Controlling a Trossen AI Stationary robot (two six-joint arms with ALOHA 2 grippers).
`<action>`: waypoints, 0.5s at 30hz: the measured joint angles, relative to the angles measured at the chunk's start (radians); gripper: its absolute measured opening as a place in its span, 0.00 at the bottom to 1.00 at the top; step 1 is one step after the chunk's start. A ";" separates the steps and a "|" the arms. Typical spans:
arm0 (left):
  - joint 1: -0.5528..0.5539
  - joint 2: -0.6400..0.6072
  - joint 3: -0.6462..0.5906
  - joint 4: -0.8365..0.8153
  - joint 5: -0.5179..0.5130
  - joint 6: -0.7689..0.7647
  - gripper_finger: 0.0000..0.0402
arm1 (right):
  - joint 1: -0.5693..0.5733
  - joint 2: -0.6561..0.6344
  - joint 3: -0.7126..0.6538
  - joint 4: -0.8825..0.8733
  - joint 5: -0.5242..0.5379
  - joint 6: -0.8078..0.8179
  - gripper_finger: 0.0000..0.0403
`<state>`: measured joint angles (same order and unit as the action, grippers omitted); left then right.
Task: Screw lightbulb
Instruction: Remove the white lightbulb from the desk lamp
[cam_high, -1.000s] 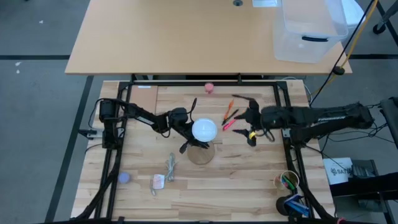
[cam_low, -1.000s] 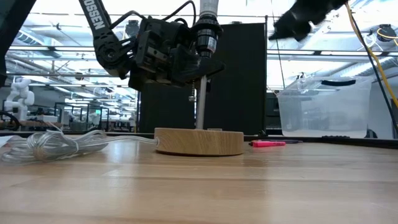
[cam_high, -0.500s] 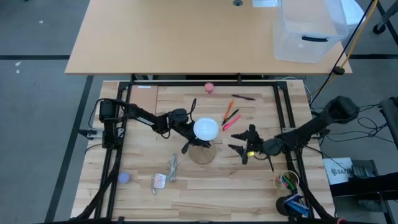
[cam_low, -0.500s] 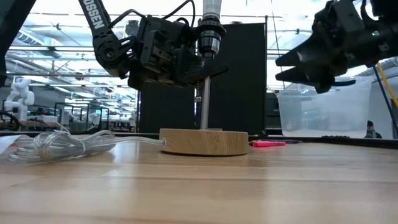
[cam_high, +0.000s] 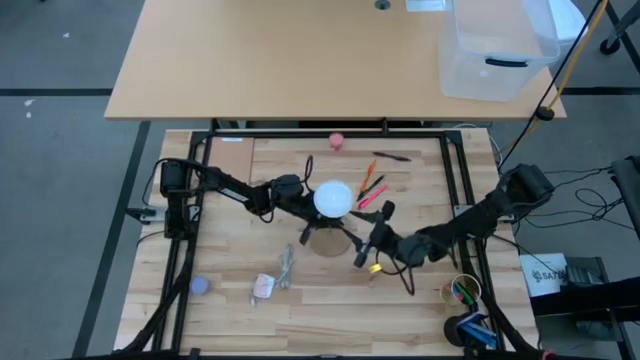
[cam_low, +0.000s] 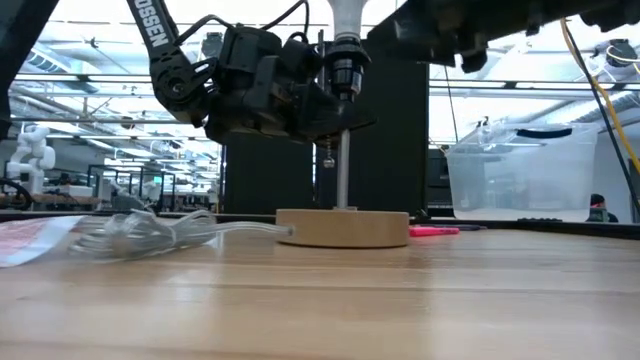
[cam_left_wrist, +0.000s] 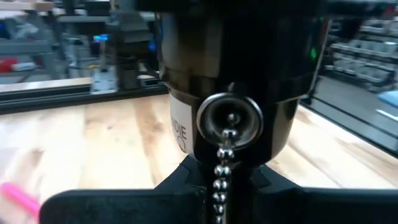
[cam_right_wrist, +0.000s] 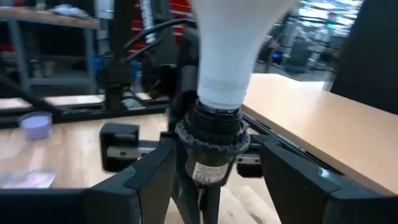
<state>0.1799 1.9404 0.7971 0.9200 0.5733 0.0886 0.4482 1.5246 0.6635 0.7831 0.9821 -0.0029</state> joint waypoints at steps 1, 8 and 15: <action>0.000 0.000 0.000 0.005 -0.018 -0.005 0.07 | 0.008 0.000 0.004 -0.005 0.028 0.012 0.56; -0.002 0.001 0.000 0.034 -0.237 -0.058 0.07 | 0.027 0.000 0.045 0.017 0.066 0.026 0.56; -0.004 0.001 0.000 0.037 -0.332 -0.081 0.07 | 0.006 0.000 0.060 -0.002 0.064 -0.040 0.68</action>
<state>0.1761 1.9415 0.7970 0.9568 0.2417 0.0080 0.4540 1.5246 0.7235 0.7815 1.0466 -0.0429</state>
